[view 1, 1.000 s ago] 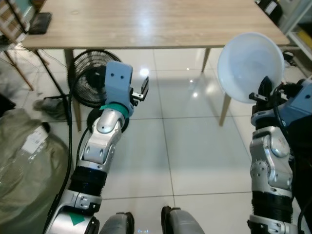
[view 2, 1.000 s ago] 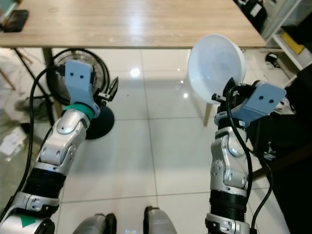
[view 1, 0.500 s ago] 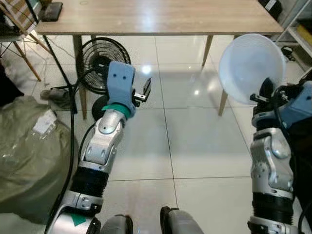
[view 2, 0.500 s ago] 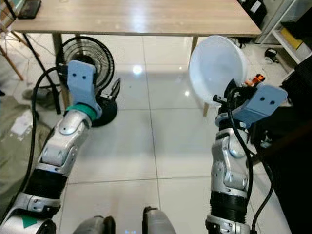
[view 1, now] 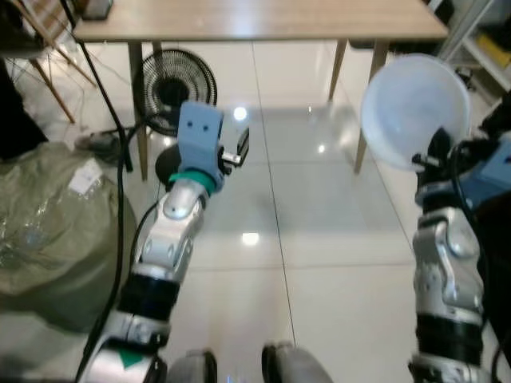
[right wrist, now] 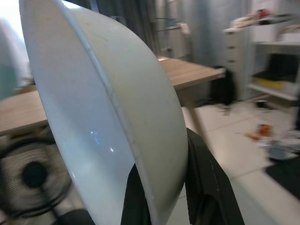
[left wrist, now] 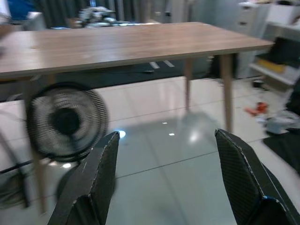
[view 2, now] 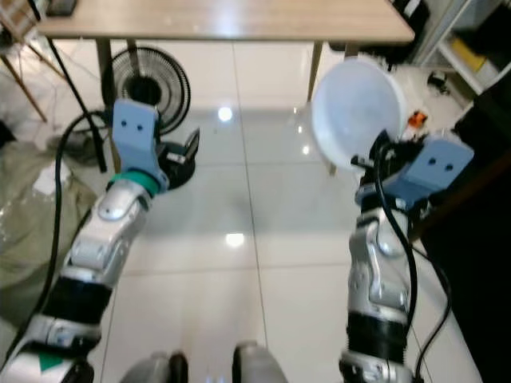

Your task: Setting the table

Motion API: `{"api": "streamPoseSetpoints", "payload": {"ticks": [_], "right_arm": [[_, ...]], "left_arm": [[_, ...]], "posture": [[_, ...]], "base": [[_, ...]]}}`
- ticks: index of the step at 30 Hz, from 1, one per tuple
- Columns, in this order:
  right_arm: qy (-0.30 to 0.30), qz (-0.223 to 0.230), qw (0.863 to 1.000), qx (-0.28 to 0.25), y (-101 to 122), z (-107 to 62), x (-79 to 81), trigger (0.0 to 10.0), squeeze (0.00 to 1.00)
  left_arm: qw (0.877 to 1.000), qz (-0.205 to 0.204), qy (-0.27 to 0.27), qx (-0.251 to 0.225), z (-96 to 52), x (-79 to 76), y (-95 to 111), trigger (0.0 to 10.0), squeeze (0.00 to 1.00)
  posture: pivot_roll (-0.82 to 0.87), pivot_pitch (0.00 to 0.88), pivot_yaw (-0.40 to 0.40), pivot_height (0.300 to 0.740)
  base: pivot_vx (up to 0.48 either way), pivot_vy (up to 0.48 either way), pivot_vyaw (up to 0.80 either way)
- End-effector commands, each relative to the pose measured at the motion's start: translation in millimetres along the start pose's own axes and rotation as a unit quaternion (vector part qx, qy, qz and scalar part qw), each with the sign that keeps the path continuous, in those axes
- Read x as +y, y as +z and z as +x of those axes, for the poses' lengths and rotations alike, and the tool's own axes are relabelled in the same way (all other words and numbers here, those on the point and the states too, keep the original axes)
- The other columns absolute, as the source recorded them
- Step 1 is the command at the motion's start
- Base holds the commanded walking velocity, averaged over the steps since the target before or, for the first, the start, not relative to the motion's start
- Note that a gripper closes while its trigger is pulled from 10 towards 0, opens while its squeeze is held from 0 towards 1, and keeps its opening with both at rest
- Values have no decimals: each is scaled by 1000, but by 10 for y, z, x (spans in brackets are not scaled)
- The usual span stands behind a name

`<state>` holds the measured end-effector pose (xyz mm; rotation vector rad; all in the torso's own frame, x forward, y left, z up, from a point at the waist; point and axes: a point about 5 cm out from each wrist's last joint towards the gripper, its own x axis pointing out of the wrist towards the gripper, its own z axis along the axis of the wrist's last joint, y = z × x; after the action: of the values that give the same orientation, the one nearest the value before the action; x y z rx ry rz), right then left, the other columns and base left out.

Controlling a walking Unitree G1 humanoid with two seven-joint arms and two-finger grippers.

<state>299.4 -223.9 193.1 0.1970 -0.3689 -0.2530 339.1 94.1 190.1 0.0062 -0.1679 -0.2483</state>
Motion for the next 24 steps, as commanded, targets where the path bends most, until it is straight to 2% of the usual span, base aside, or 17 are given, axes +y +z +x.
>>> {"api": "streamPoseSetpoints", "payload": {"ticks": [1,21,24], "right_arm": [[-1,-4,1000,-1,11,2,-18,10000,0],[1,-10,1000,-2,19,18,-27,10000,0],[2,-9,1000,-2,19,17,-29,10000,0]], "left_arm": [[1000,3,1,11,-14,-8,-51,10000,0],[1000,1,-5,9,0,-33,-63,10000,0],[1000,0,-6,8,3,-42,-60,10000,0]], "posture": [[-59,0,48,740],[-69,0,47,740],[-71,0,47,740]], "base": [[-330,0,0],[-326,0,0],[-84,0,0]]}}
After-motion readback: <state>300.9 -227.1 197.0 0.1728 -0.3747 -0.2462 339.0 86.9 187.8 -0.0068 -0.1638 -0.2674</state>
